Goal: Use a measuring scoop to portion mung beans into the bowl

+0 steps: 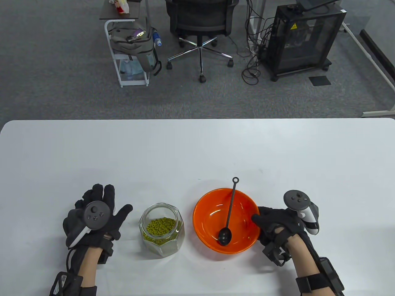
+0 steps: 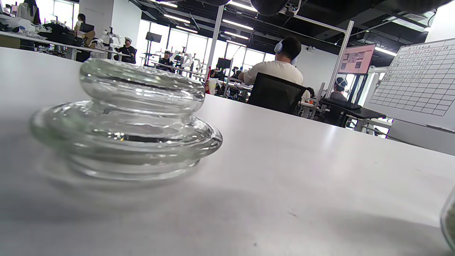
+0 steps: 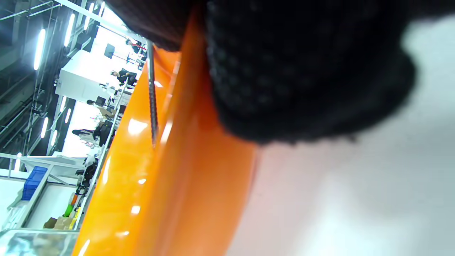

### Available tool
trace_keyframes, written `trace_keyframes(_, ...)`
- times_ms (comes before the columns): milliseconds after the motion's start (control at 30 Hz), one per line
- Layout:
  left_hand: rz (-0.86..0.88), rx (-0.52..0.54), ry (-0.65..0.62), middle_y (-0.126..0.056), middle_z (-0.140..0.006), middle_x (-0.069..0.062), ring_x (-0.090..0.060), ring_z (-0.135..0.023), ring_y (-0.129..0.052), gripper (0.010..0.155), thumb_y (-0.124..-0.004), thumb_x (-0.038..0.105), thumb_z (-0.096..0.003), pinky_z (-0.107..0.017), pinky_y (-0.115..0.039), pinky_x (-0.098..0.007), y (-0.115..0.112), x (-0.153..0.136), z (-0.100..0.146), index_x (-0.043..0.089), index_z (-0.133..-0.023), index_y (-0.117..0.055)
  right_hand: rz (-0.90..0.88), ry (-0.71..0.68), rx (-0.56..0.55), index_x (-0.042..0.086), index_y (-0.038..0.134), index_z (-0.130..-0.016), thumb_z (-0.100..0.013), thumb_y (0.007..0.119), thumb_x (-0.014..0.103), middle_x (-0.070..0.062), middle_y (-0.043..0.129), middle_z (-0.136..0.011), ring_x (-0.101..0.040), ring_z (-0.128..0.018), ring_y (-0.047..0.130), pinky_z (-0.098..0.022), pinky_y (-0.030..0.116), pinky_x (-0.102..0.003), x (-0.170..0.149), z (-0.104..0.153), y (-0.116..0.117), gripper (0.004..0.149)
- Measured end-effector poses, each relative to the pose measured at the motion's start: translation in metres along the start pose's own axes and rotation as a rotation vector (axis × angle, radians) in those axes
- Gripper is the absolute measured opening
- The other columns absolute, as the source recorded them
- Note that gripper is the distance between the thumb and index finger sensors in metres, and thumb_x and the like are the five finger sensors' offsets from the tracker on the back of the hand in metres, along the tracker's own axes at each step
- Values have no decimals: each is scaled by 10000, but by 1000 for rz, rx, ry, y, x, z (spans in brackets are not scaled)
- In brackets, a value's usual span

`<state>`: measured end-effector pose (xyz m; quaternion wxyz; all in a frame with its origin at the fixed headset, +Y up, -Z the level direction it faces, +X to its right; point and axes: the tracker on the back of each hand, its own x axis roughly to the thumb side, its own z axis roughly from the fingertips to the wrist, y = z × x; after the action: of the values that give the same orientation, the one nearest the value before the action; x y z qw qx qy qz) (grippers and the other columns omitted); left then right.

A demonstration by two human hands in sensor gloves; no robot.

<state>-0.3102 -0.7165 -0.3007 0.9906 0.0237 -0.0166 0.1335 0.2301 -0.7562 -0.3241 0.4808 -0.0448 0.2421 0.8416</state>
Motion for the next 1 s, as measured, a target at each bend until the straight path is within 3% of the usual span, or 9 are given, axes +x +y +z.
trace_keyframes(300,0,-4,3,-262,-1197,-245,-606,-1061,-342,929,-551,779,-506,-698,-301,-796,-1,0,0,138,-1149,-358,38,22,34,-22,644,-951,-498,797,375,-103,1049,-494,-210,-142,1079,-50,917,-293,1,1,1,622)
trace_keyframes(433,3,-4,5,-264,-1197,-245,-607,-1060,-344,930,-553,778,-506,-697,-302,-795,-1,0,0,136,-1149,-359,41,41,40,-13,635,-968,-497,776,476,-118,1043,-525,-227,-168,1073,-67,913,-306,-1,4,-3,693)
trace_keyframes(567,7,-4,5,-264,-1197,-245,-605,-1061,-346,928,-552,778,-506,-698,-302,-795,-1,0,0,137,-1149,-359,4,44,-13,-2,615,-987,-485,748,552,-146,1022,-571,-256,-214,1063,-101,907,-328,-3,7,-15,760)
trace_keyframes(800,11,-5,5,-263,-1197,-246,-606,-1061,-344,927,-554,777,-507,-698,-302,-795,0,-1,0,136,-1149,-360,-25,49,-87,10,623,-993,-482,742,570,-166,1004,-608,-289,-255,1050,-136,898,-356,-2,13,-33,767)
trace_keyframes(1000,9,-10,8,-265,-1197,-245,-605,-1061,-346,928,-553,778,-506,-698,-303,-795,0,-2,0,136,-1149,-361,65,57,-164,52,619,-1012,-476,747,585,-185,965,-692,-314,-343,1034,-174,885,-359,26,12,-47,767)
